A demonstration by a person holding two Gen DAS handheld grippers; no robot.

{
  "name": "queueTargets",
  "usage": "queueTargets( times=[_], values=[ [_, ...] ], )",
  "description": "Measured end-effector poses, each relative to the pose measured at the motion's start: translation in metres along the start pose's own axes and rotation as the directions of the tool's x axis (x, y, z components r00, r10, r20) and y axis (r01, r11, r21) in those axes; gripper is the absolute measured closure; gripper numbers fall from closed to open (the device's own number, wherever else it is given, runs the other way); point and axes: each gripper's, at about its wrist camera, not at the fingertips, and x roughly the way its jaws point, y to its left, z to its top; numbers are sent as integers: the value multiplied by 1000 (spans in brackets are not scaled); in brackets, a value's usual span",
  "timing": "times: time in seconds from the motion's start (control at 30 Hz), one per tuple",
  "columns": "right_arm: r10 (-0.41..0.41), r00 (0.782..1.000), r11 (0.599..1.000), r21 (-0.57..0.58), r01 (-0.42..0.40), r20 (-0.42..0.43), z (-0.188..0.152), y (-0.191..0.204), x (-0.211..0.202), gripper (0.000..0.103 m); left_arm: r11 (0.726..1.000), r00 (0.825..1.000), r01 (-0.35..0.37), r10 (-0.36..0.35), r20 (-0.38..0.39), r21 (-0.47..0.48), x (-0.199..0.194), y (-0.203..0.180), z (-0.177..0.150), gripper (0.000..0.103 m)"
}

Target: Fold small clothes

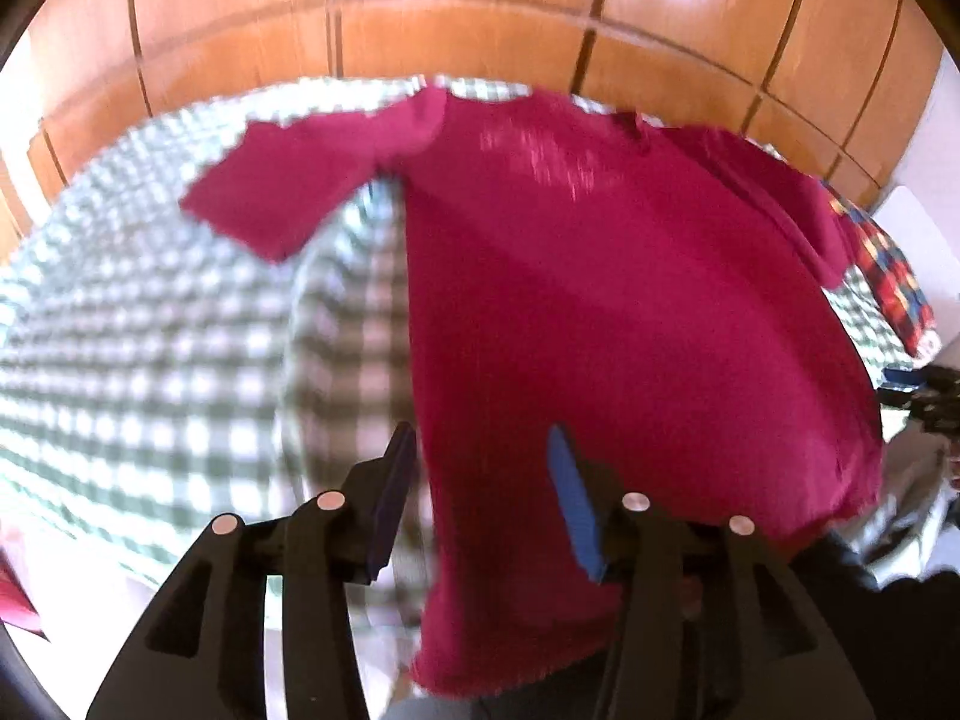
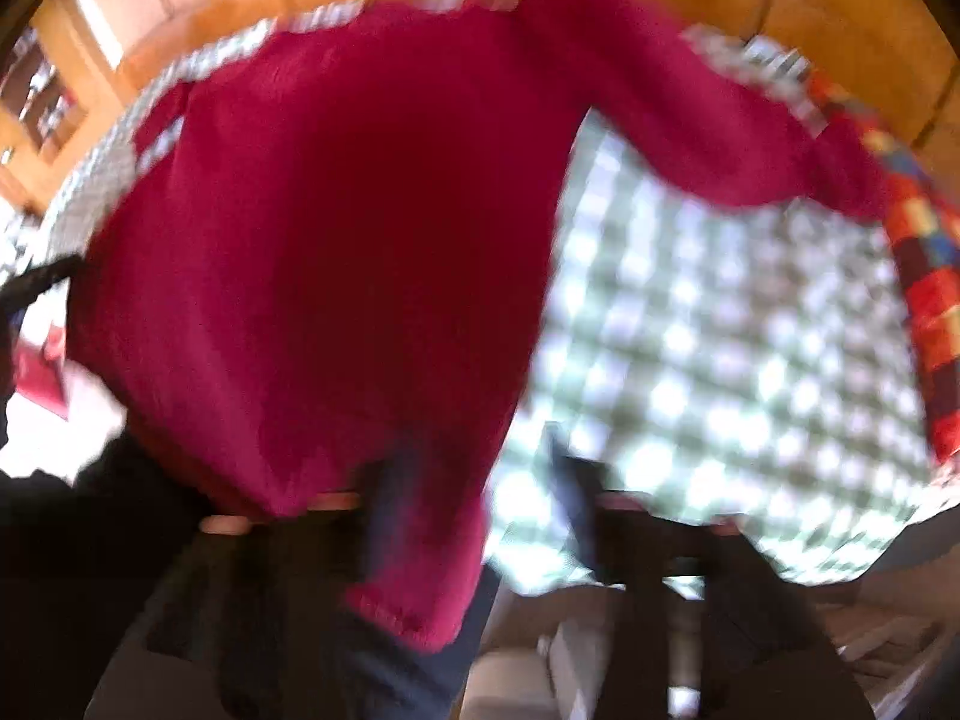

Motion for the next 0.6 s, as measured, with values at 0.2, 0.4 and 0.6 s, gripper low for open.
queueTargets(
  times=[0.2,0.4,0.6],
  values=[
    [39,995,999,19,-41,96,49,19,16,39,988,990,-120,112,87,100,10,-35,36,57],
    [71,987,996,37,-77,146,84,56,48,39,979,981,-169,156,116,116,28,-58,57,45],
    [33,992,998,50,-39,123,93,64,84,39,957,952,-289,284,114,28,41,-22,66,34]
  ],
)
